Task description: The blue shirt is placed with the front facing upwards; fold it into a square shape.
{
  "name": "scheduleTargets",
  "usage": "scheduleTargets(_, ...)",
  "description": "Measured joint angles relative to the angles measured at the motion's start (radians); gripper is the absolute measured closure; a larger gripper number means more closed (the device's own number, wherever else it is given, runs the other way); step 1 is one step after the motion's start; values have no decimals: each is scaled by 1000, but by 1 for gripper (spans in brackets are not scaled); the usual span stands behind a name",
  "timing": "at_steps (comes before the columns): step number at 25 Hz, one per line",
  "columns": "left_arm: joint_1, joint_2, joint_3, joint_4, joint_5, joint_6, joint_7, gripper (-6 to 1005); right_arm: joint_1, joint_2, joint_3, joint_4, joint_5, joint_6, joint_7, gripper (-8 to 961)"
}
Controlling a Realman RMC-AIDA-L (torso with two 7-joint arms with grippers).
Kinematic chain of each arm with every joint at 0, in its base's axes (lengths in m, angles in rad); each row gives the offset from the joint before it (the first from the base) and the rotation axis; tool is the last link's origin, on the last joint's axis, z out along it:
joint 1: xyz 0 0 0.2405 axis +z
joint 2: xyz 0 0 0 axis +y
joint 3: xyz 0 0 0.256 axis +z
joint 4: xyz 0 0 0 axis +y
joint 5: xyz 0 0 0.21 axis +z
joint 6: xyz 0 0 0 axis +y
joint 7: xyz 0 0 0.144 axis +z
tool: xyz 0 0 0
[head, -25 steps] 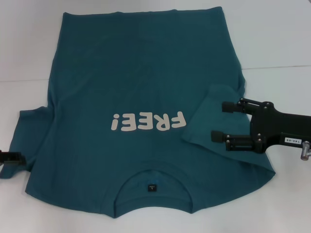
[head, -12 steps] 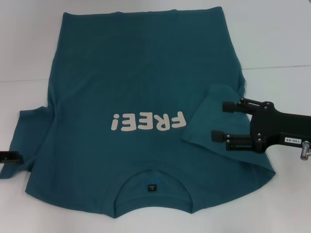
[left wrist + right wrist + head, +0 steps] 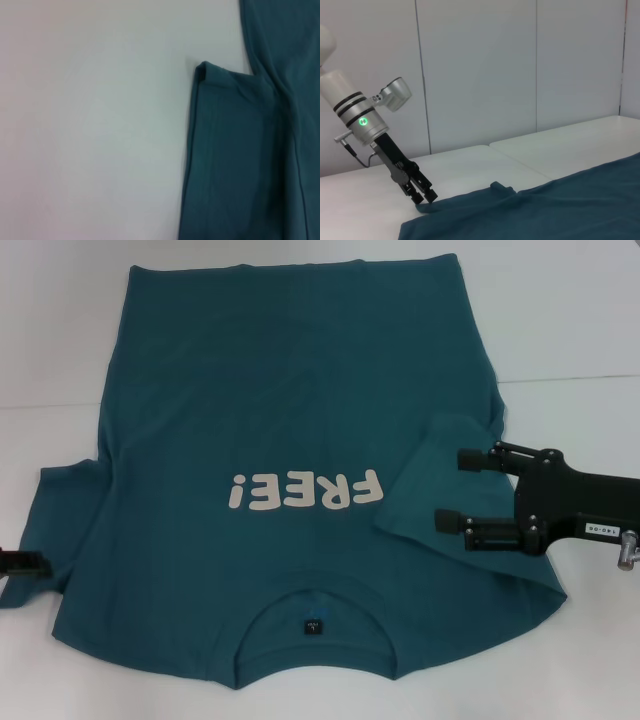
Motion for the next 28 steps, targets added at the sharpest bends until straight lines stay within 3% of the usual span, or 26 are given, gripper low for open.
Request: scheduleTargets(28, 1, 2, 28, -12, 0, -8, 5, 78, -1, 0, 0, -1, 0, 2, 0, 34)
